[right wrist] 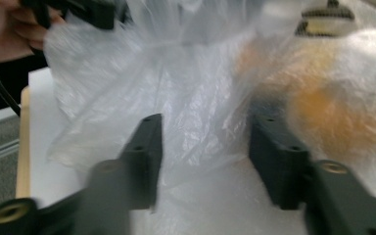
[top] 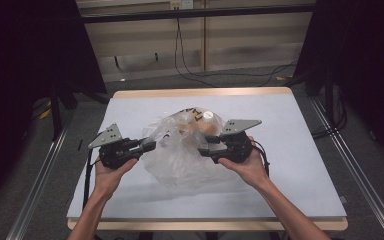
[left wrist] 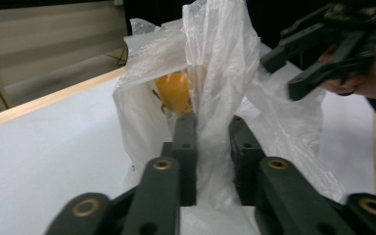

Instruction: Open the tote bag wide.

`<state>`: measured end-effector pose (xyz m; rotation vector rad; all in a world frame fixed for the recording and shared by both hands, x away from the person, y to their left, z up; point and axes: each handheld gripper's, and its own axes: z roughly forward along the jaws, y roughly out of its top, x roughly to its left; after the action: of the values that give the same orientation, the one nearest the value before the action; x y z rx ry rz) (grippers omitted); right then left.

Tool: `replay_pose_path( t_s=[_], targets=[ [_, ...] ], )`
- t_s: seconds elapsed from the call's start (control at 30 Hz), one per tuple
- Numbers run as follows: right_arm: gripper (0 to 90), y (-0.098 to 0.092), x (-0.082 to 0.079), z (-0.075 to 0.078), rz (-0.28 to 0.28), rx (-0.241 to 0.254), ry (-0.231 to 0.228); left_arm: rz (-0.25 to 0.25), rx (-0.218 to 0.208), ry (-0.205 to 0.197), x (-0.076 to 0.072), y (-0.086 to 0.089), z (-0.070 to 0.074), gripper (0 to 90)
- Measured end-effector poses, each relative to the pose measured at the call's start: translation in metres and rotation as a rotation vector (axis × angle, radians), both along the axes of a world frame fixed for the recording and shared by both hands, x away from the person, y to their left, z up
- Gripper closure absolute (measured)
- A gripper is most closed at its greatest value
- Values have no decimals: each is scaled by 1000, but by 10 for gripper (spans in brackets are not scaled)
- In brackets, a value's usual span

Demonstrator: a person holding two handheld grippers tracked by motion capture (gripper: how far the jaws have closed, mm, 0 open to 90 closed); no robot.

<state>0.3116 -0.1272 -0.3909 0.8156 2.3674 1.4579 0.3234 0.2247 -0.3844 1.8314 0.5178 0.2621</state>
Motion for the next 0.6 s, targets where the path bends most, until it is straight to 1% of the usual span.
replay_pose_path(
  t_s=[0.03,0.07,0.1,0.17,0.2,0.23,0.27,0.3,0.37,0.4,0.43,0.47,0.5,0.53,0.6],
  targets=[
    [613,-1,0,-3,2,-5,9,-10,-2,-5,0,0,0,808],
    [697,0,1,-4,-8,-13,13,-12,8,-12,-2,-1,2,808],
    [782,0,1,-5,-5,-21,17,-16,-4,-11,-3,-2,2,808],
    [900,0,2,-6,4,-14,22,-15,2,-24,-6,-1,6,806],
    [900,0,2,-6,18,-7,23,-15,-11,-23,-7,-2,7,800],
    [900,0,3,-5,22,-6,16,-11,-6,-35,-7,0,9,784],
    [900,0,2,-3,27,3,19,-1,-16,-37,-8,2,12,762],
    [900,-2,2,1,31,14,8,5,-15,-48,-8,4,14,762],
    [900,-6,1,7,36,48,5,8,-30,-46,-7,9,16,754],
    [900,-9,2,9,34,60,3,27,-20,-51,-7,11,17,747],
    [900,-11,2,12,36,70,1,16,-28,-56,-7,12,18,754],
    [900,-13,2,14,31,69,-7,25,-31,-54,-7,13,18,773],
    [900,-14,1,16,32,75,-8,23,-36,-58,-8,15,19,784],
    [900,-17,1,19,39,94,-13,20,-52,-60,-8,17,20,806],
    [900,-23,1,26,34,112,-26,27,-50,-66,-9,19,22,842]
  ],
)
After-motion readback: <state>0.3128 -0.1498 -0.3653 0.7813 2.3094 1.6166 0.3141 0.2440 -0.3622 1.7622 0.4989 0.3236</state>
